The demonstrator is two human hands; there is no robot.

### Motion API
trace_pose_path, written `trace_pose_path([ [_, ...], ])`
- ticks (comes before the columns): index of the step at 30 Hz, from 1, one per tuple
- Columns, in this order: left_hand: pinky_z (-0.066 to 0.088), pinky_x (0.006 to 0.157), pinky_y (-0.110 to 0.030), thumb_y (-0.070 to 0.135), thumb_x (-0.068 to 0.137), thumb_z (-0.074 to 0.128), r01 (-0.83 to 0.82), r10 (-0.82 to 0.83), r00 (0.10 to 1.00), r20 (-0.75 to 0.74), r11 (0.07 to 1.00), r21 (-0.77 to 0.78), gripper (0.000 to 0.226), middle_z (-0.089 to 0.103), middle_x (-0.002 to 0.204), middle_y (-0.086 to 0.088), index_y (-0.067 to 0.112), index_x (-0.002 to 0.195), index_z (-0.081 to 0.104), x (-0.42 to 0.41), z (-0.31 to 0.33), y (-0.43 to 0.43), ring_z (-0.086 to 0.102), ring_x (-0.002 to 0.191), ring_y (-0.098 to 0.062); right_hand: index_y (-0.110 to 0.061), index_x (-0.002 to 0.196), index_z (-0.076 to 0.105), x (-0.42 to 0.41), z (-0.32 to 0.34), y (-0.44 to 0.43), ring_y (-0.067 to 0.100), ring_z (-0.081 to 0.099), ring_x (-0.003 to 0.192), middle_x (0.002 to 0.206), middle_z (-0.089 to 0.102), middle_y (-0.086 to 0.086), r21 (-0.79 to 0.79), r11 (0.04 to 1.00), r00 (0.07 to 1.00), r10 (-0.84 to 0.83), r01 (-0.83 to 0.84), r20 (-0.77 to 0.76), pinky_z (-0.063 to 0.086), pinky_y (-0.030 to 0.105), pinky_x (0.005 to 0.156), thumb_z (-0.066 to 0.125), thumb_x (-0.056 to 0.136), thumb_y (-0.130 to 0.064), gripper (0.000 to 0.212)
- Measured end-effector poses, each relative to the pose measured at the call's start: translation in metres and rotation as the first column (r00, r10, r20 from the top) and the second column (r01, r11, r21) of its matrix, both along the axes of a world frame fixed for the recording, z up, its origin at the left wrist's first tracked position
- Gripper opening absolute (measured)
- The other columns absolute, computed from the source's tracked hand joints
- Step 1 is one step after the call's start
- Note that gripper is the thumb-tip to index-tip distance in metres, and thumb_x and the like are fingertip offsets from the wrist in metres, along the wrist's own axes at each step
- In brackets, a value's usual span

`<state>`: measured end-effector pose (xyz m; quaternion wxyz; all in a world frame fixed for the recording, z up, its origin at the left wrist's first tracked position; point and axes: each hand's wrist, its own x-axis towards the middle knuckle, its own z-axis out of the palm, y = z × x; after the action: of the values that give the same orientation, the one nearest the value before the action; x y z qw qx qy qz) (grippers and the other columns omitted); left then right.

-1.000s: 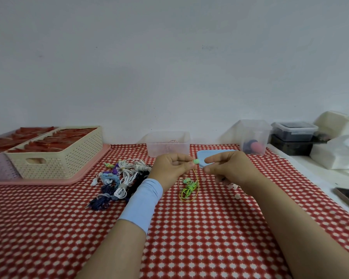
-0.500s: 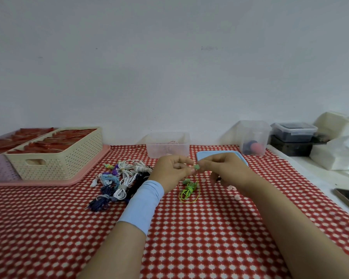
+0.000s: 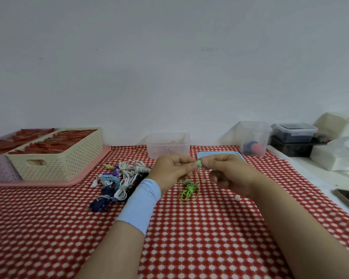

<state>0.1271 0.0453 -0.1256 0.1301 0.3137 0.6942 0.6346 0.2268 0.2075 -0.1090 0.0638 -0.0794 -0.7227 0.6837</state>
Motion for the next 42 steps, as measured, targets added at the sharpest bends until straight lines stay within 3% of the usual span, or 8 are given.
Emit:
trace_pose_path([
  [6,0.055,0.066,-0.02,0.007,0.082,0.076,0.071,-0.074,0.996,-0.059,0.996,-0.05,0.011,0.077,0.082,-0.005,0.014,0.091,0.076,0.002,0.001,-0.002,0.068,0.071,-0.013,-0.016,0.073,0.077,-0.004,-0.006,0.003,0.005,0.047,0.052,0.075,0.067,-0.005,-0.109,0.992,0.987,0.079,-0.064,0.139,0.022,0.015,0.041,0.068,0.087,-0.018,0.016],
  [11,0.056,0.065,-0.023,0.004,0.083,0.073,0.094,-0.094,0.995,0.041,0.996,0.01,0.012,0.074,0.081,-0.007,0.011,0.092,0.075,0.001,-0.001,-0.002,0.063,0.067,-0.014,-0.012,0.09,0.074,-0.004,-0.005,0.003,0.006,0.048,0.054,0.079,0.071,-0.004,-0.173,0.981,0.985,0.107,-0.083,0.135,0.026,0.012,0.036,0.069,0.083,-0.021,0.013],
  [20,0.055,0.065,-0.02,0.003,0.083,0.074,0.055,-0.055,0.998,0.02,0.998,0.01,0.012,0.075,0.076,-0.001,0.011,0.091,0.075,0.001,0.003,-0.003,0.066,0.064,-0.008,-0.012,0.087,0.078,-0.005,-0.005,0.004,0.008,0.051,0.055,0.083,0.071,0.0,-0.184,0.98,0.99,0.093,-0.072,0.106,0.029,0.013,0.036,0.071,0.08,-0.022,0.014],
  [27,0.052,0.067,-0.012,0.011,0.081,0.078,-0.014,-0.002,0.991,-0.135,0.993,-0.115,0.012,0.076,0.08,0.003,0.019,0.088,0.076,-0.001,0.005,-0.004,0.07,0.07,-0.002,-0.011,0.095,0.078,-0.005,-0.006,0.004,0.012,0.056,0.059,0.09,0.076,0.002,-0.029,0.999,0.996,0.017,-0.014,0.091,0.033,0.019,0.044,0.073,0.086,-0.027,0.019],
  [30,0.049,0.07,-0.007,0.019,0.081,0.079,-0.08,0.022,0.961,-0.276,0.977,-0.198,0.013,0.075,0.087,0.011,0.027,0.091,0.076,-0.002,0.007,-0.005,0.069,0.082,0.002,-0.019,0.09,0.081,-0.003,-0.002,0.001,0.01,0.061,0.062,0.091,0.078,-0.003,0.206,0.976,0.994,-0.084,0.07,0.063,0.041,0.022,0.052,0.078,0.082,-0.036,0.019],
  [34,0.046,0.084,-0.017,0.042,0.086,0.071,-0.209,-0.001,0.896,-0.444,0.881,-0.424,0.032,0.068,0.109,0.013,0.032,0.116,0.069,0.0,0.015,-0.008,0.062,0.101,-0.004,-0.014,0.082,0.08,-0.008,-0.009,-0.001,0.003,0.058,0.048,0.07,0.074,-0.003,0.347,0.912,0.974,-0.222,0.219,-0.032,0.044,0.013,0.047,0.081,0.084,-0.021,0.008],
  [38,0.048,0.093,-0.033,0.065,0.066,0.076,-0.252,-0.172,0.905,-0.389,0.521,-0.816,0.079,0.057,0.125,0.005,0.026,0.131,0.054,0.011,0.011,-0.002,0.056,0.111,-0.016,-0.021,0.086,0.077,-0.015,-0.019,0.003,0.007,0.059,0.049,0.074,0.074,-0.003,0.499,0.839,0.973,-0.225,0.219,-0.05,0.05,0.02,0.055,0.08,0.085,-0.022,0.003],
  [42,0.048,0.087,-0.028,0.037,0.082,0.075,-0.25,-0.178,0.894,-0.412,0.565,-0.786,0.042,0.065,0.116,0.003,0.023,0.121,0.067,0.004,0.009,-0.002,0.059,0.098,-0.015,-0.025,0.092,0.079,-0.019,-0.025,0.003,0.009,0.065,0.059,0.088,0.077,-0.004,0.621,0.771,0.987,-0.16,0.14,-0.024,0.055,0.022,0.062,0.073,0.09,-0.027,0.006],
])
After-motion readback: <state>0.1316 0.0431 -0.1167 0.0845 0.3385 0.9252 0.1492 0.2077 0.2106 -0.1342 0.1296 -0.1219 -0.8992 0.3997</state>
